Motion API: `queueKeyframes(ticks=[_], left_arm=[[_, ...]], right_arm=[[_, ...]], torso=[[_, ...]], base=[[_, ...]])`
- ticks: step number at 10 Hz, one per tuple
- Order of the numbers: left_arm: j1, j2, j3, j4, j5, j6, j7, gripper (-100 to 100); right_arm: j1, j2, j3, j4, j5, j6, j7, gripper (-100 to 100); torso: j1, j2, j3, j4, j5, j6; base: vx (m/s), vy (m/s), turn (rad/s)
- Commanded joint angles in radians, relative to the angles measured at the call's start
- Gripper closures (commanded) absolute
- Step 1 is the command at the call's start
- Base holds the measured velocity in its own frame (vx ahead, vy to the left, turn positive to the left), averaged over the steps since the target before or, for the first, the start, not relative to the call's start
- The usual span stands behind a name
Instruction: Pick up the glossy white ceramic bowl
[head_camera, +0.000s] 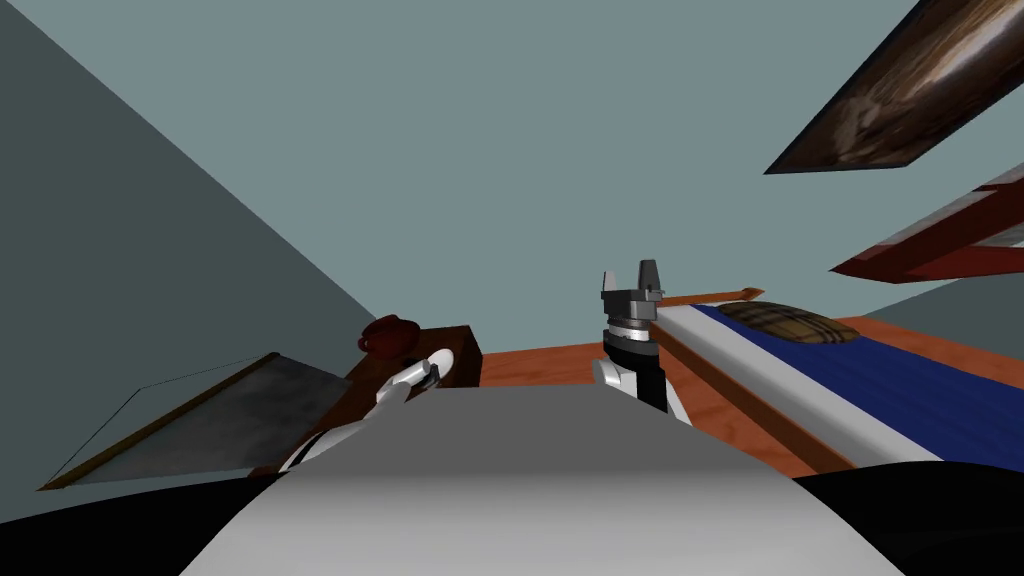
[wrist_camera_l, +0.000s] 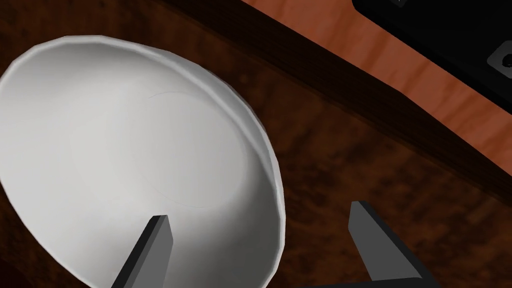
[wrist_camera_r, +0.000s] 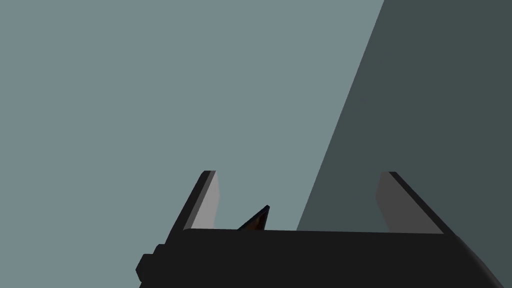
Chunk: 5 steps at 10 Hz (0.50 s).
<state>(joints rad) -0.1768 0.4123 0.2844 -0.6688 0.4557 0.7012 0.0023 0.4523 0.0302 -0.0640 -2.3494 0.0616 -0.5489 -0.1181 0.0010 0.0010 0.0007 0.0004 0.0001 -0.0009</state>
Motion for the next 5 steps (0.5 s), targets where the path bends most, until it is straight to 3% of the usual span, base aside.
queueKeyframes(ticks=[1, 2, 3, 4, 5], left_arm=[[-0.006, 0.027, 0.024, 0.050, 0.033, -0.030, -0.015, -100], [-0.008, 0.052, 0.047, 0.104, 0.063, -0.057, -0.026, -100], [-0.008, 0.052, 0.047, 0.107, 0.063, -0.057, -0.026, -100], [-0.011, 0.077, 0.070, 0.139, 0.093, -0.083, -0.037, -100], [-0.015, 0.065, 0.058, 0.135, 0.080, -0.074, -0.035, -100]], right_arm=[[0.000, 0.000, 0.000, 0.000, 0.000, 0.000, 0.000, 0], [0.000, 0.000, 0.000, 0.000, 0.000, 0.000, 0.000, 0], [0.000, 0.000, 0.000, 0.000, 0.000, 0.000, 0.000, 0], [0.000, 0.000, 0.000, 0.000, 0.000, 0.000, 0.000, 0], [0.000, 0.000, 0.000, 0.000, 0.000, 0.000, 0.000, 0]], torso=[[0.000, 0.000, 0.000, 0.000, 0.000, 0.000], [-0.001, 0.001, 0.000, 0.000, 0.000, 0.002], [-0.002, 0.003, 0.002, 0.001, 0.000, 0.001], [-0.001, 0.004, 0.002, 0.001, 0.000, 0.000], [-0.002, 0.003, 0.002, 0.001, 0.000, 0.001]], base=[[-0.026, -0.025, -0.362], [-0.070, -0.037, -0.456], [-0.061, -0.022, -0.116], [-0.056, -0.036, -0.306], [-0.026, -0.013, -0.079]])
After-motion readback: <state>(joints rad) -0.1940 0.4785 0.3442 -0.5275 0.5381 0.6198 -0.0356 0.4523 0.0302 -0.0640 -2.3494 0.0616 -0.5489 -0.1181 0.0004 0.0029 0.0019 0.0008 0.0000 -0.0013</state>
